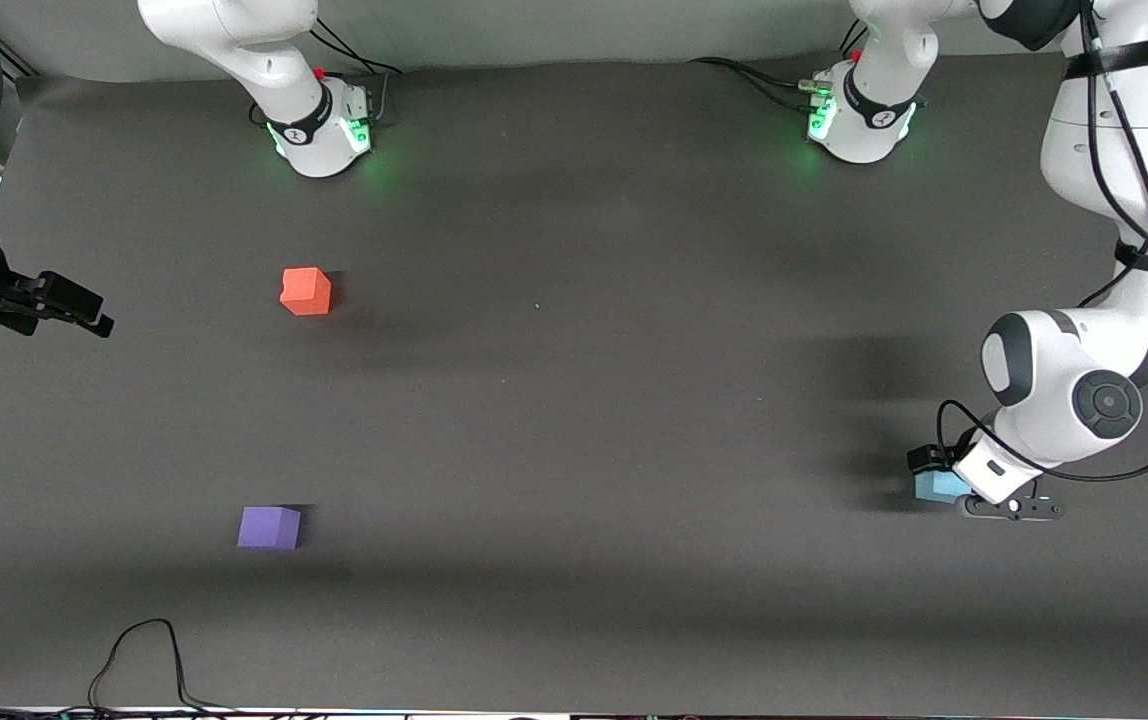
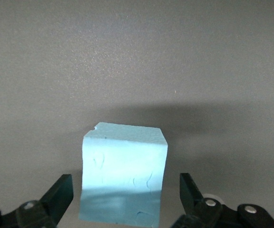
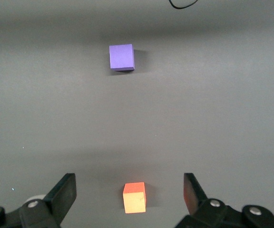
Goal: Place blue block between orange and purple blocks
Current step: 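Lower the left gripper over the light blue cube and grasp it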
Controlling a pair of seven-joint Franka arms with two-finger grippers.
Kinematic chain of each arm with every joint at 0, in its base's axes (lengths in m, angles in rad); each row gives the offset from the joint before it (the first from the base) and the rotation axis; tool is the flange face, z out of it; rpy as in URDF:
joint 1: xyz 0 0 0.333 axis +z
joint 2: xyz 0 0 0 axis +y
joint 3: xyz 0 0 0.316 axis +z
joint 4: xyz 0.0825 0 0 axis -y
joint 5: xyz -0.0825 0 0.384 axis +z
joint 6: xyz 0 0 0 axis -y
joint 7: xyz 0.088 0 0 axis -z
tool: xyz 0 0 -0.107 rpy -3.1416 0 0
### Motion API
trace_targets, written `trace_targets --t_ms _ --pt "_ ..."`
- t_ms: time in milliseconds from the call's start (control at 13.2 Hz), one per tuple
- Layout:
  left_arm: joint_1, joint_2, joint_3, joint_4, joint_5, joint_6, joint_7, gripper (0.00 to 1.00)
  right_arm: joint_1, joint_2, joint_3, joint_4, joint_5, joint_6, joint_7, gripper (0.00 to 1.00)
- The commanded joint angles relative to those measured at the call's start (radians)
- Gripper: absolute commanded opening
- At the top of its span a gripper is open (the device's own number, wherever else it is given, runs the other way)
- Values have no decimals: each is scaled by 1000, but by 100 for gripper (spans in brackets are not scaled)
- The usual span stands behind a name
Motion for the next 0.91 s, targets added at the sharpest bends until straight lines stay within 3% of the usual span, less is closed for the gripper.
trace_targets --t_ms 0,152,303,834 --pt "-1 21 3 31 2 4 14 89 -6 -2 0 3 17 6 -11 100" --pt "1 21 3 34 1 4 14 67 -8 -2 0 3 17 6 -11 100" --pt "1 21 3 35 -2 4 14 53 -8 -2 0 3 17 6 -11 100" --pt "1 6 3 41 -10 -17 -6 51 -8 -2 0 3 17 6 -13 100"
